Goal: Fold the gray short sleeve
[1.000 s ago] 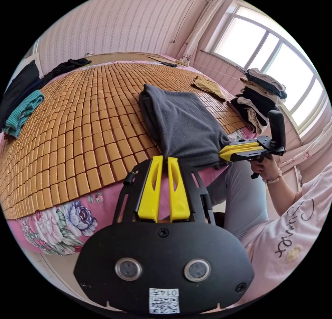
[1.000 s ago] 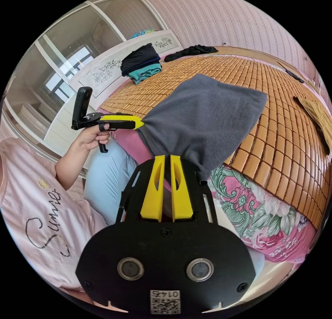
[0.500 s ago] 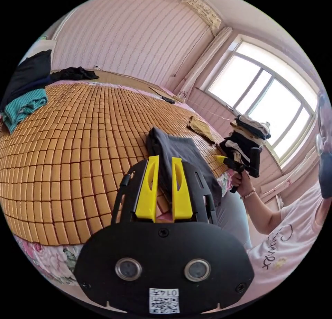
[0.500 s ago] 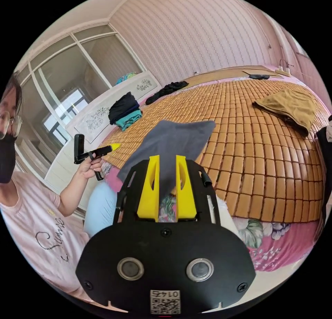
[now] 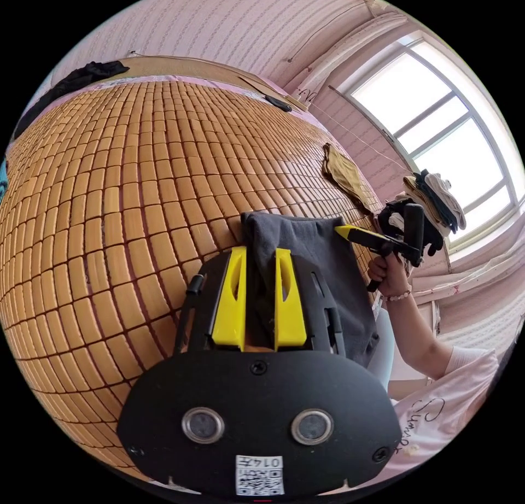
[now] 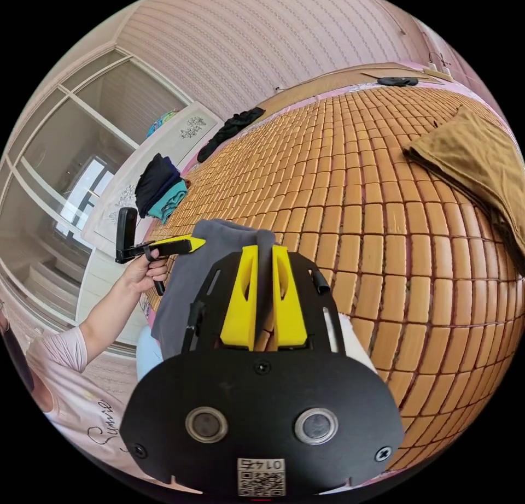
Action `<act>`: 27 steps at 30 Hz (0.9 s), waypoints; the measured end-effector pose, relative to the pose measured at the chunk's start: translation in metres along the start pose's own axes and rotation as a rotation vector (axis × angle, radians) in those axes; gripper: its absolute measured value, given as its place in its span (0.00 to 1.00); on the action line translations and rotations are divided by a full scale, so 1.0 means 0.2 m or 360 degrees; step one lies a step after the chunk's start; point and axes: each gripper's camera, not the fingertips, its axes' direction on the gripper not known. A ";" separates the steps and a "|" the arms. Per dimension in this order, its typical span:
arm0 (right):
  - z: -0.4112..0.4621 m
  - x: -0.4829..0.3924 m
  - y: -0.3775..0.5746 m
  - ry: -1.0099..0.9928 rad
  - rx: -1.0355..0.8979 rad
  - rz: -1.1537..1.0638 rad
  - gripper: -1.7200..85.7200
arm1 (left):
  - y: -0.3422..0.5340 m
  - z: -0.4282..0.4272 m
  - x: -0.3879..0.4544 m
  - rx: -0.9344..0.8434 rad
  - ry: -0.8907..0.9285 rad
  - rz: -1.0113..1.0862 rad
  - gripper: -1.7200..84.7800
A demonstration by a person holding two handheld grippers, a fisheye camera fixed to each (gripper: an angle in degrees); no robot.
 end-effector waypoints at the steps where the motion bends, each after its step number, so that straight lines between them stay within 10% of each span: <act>1: -0.01 -0.04 -0.01 0.0044 0.0011 -0.0046 0.06 | -0.02 0.00 0.00 0.0028 0.0005 0.0011 0.09; 11: -0.37 -0.39 -0.31 0.0538 0.0004 -0.0382 0.04 | -0.53 0.09 0.36 0.0297 0.0217 0.0312 0.08; 16: -0.74 -0.36 -0.74 0.1280 -0.0109 -0.0180 0.05 | -1.14 0.36 0.79 0.0477 0.0600 0.0372 0.08; 20: -0.87 -0.07 -1.11 0.1588 -0.0220 0.0311 0.08 | -1.55 0.62 1.15 0.0421 0.0019 0.0265 0.15; 27: -0.52 -0.33 -1.02 0.1674 -0.0304 -0.0100 0.20 | -1.24 0.51 1.08 0.0488 0.0222 0.0501 0.13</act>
